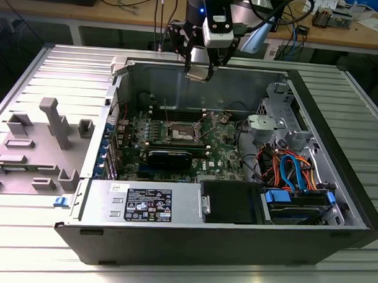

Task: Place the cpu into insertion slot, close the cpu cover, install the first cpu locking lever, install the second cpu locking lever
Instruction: 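Place the cpu into insertion slot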

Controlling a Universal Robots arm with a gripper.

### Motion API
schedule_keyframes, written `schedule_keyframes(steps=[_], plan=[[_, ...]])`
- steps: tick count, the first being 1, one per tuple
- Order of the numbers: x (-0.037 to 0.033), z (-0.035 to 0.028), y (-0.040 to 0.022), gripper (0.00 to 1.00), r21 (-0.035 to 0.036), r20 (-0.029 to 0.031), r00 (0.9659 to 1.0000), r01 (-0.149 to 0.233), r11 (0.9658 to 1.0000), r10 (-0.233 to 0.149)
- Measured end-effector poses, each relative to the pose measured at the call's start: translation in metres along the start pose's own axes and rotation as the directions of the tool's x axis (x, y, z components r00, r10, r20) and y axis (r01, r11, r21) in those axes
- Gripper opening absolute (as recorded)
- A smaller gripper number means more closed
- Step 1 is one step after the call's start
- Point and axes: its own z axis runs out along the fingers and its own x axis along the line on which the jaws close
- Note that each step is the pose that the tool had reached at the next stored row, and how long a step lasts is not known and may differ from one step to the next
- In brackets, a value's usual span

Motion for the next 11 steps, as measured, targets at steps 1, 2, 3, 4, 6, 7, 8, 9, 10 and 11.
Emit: schedule_keyframes(steps=[1, 2, 3, 4, 6, 7, 8, 9, 10, 11], plan=[[0.0, 0.0005, 0.0, 0.54, -0.0003, 0.0011, 0.9999, -0.015, 0.9999, 0.015], [0.0, 0.0007, -0.0001, 0.54, -0.0004, 0.0022, 0.9996, -0.029, 0.9996, 0.029], [0.0, 0.0012, -0.0001, 0.54, -0.0007, 0.0034, 0.999, -0.044, 0.9991, 0.044], [0.0, 0.0021, -0.0002, 0.54, -0.0013, 0.0052, 0.9977, -0.067, 0.9977, 0.067], [-0.0001, 0.003, -0.0003, 0.54, -0.0017, 0.0068, 0.9961, -0.088, 0.9961, 0.088], [-0.0001, 0.0034, -0.0003, 0.54, -0.0019, 0.0075, 0.9952, -0.097, 0.9952, 0.098], [-0.0001, 0.0038, -0.0003, 0.54, -0.0021, 0.0084, 0.9941, -0.108, 0.9941, 0.108], [-0.0001, 0.0041, -0.0004, 0.54, -0.0023, 0.009, 0.9931, -0.117, 0.9931, 0.117], [-0.0001, 0.0047, -0.0004, 0.54, -0.0025, 0.0095, 0.9917, -0.128, 0.9918, 0.128], [-0.0001, 0.0055, -0.0005, 0.54, -0.0028, 0.0102, 0.9899, -0.142, 0.9899, 0.142]])
